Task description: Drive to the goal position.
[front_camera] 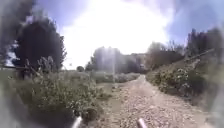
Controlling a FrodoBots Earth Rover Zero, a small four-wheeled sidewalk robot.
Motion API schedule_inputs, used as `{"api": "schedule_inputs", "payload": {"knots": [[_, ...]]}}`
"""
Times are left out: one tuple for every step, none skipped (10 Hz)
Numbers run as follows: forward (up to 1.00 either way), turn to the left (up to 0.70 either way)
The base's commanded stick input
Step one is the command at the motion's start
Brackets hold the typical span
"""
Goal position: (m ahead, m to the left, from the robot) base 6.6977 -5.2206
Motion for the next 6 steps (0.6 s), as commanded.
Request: {"api": "schedule_inputs", "payload": {"knots": [[1.0,-0.16],[1.0,-0.02],[1.0,0.0],[1.0,-0.4],[1.0,-0.4],[1.0,-0.4]]}}
